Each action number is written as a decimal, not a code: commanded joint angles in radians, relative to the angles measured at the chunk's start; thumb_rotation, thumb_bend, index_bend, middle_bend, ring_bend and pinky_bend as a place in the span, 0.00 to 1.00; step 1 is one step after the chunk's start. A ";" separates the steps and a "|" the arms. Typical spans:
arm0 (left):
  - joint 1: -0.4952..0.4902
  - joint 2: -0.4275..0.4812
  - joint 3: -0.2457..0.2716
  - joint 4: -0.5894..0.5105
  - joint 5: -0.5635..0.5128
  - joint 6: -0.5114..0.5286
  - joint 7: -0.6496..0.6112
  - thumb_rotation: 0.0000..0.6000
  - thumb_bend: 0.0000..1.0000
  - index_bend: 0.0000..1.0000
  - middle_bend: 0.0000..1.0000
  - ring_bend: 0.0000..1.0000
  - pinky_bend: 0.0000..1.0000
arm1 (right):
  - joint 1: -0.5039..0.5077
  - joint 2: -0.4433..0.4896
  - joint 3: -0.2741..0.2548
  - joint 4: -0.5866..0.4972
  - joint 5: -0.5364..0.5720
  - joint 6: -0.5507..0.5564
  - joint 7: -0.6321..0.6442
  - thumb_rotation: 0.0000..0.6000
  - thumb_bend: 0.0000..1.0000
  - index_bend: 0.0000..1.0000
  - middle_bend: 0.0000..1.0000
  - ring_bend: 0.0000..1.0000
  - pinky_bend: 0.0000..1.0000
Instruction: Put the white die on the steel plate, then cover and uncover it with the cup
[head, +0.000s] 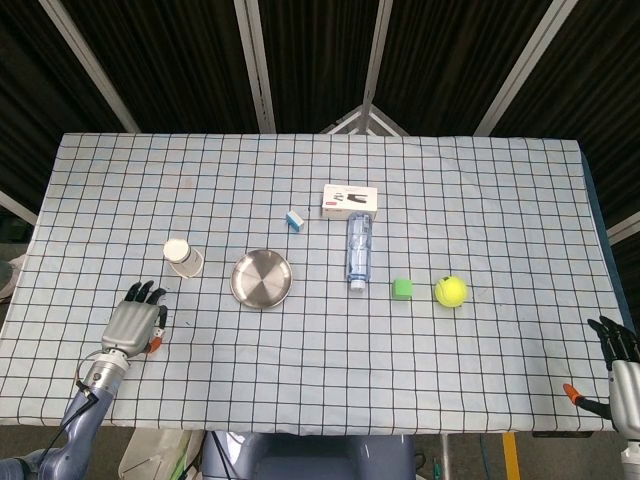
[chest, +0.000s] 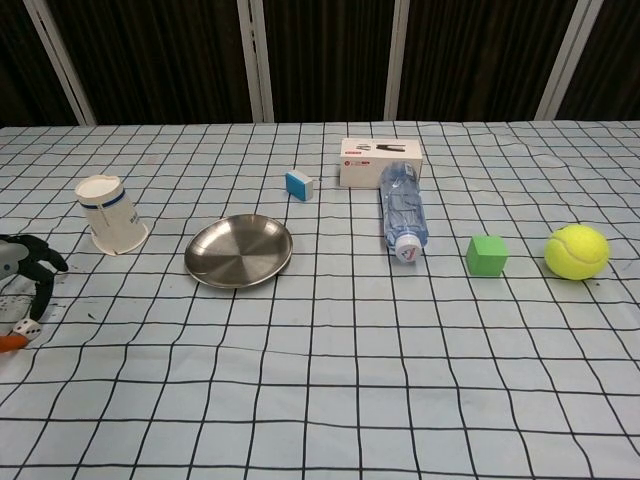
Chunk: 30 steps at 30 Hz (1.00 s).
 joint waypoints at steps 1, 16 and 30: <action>-0.001 -0.001 -0.001 0.001 0.003 0.003 -0.004 1.00 0.47 0.56 0.15 0.00 0.04 | 0.000 0.000 0.000 -0.001 0.001 -0.001 0.000 1.00 0.04 0.16 0.12 0.12 0.02; -0.005 0.004 -0.013 -0.049 0.152 0.075 -0.097 1.00 0.53 0.61 0.18 0.00 0.05 | -0.001 0.002 0.001 -0.004 0.003 -0.001 0.000 1.00 0.04 0.16 0.12 0.12 0.02; -0.123 -0.074 -0.089 -0.156 0.170 0.045 0.100 1.00 0.53 0.61 0.19 0.00 0.06 | -0.009 0.015 0.006 -0.009 0.004 0.014 0.024 1.00 0.04 0.16 0.12 0.12 0.02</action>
